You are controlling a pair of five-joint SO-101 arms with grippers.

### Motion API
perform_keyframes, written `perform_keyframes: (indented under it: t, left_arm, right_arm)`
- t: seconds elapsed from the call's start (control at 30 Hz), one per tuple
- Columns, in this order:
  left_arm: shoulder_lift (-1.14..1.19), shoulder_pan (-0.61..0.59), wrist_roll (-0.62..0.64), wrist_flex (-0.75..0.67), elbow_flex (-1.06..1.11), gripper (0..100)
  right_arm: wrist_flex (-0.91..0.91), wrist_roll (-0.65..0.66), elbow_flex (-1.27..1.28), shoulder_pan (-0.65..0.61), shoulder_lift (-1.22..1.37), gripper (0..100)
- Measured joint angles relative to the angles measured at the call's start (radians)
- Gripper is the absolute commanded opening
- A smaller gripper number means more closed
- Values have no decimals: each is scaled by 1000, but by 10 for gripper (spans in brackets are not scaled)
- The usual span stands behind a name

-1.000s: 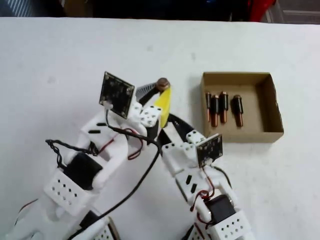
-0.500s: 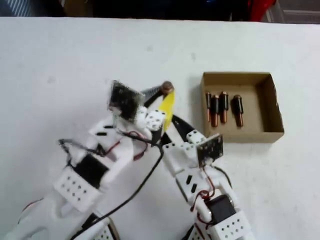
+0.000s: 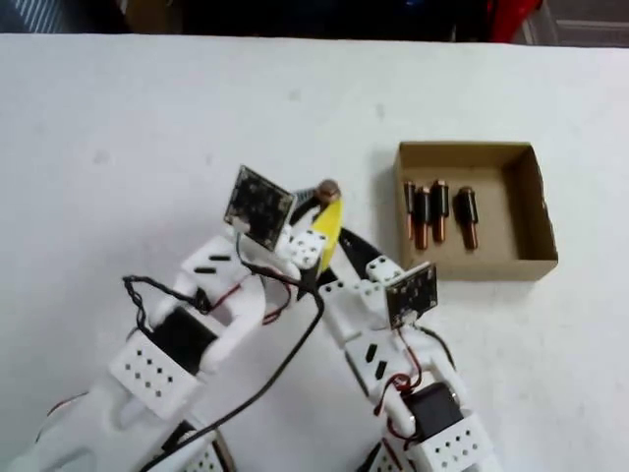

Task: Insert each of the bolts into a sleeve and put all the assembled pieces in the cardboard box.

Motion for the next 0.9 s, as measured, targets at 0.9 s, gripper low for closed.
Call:
perform_keyframes:
  t: [0.9]
  left_arm:
    - [0, -78, -9, 2, 51, 290]
  right_arm:
    - [0, 2, 0, -3, 0, 18]
